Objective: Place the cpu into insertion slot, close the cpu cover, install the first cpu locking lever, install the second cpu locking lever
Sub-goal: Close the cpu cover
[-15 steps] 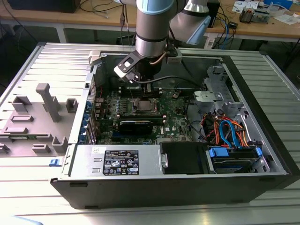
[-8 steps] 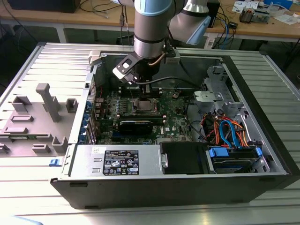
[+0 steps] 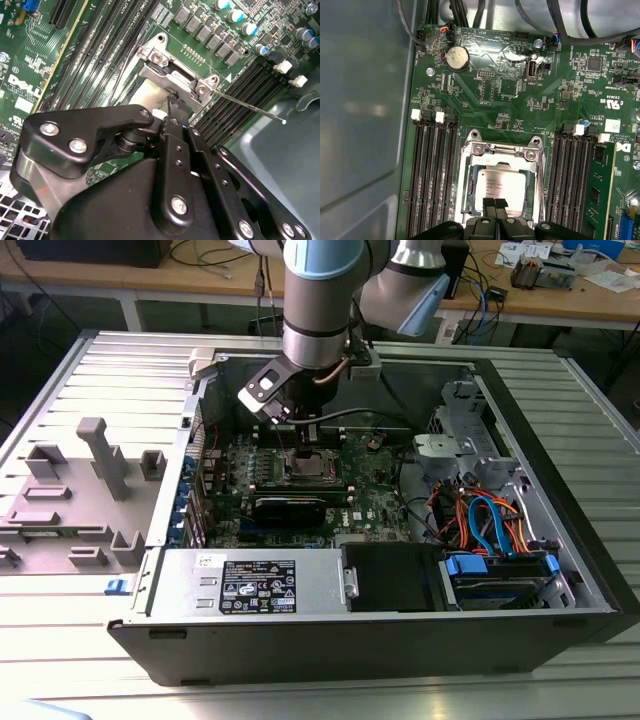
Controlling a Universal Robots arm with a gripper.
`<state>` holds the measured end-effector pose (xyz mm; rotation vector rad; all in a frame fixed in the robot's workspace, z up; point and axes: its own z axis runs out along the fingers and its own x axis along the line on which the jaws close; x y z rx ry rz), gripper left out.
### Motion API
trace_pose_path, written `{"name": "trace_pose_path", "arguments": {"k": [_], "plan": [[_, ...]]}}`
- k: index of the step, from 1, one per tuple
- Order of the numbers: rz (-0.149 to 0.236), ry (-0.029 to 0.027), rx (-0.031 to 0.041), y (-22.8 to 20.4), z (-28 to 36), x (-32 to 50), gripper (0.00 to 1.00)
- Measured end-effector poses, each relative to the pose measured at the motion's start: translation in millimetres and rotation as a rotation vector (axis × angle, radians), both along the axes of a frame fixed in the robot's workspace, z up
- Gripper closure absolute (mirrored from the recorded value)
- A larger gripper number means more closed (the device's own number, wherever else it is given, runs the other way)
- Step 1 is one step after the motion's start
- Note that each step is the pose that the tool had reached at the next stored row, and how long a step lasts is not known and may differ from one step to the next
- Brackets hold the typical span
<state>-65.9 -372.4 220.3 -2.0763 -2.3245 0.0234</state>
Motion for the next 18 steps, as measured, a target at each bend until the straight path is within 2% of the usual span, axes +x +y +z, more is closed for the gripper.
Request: {"name": "trace_pose_path", "arguments": {"k": [10,14,18], "plan": [[0.000,0.0000,0.0001,-0.4,-5.7,-1.3,0.89],[0.000,0.0000,0.0000,-0.5,-13.2,-1.3,0.89],[0.000,-0.0002,0.0002,-0.4,-12.2,-1.2,0.89]]}}
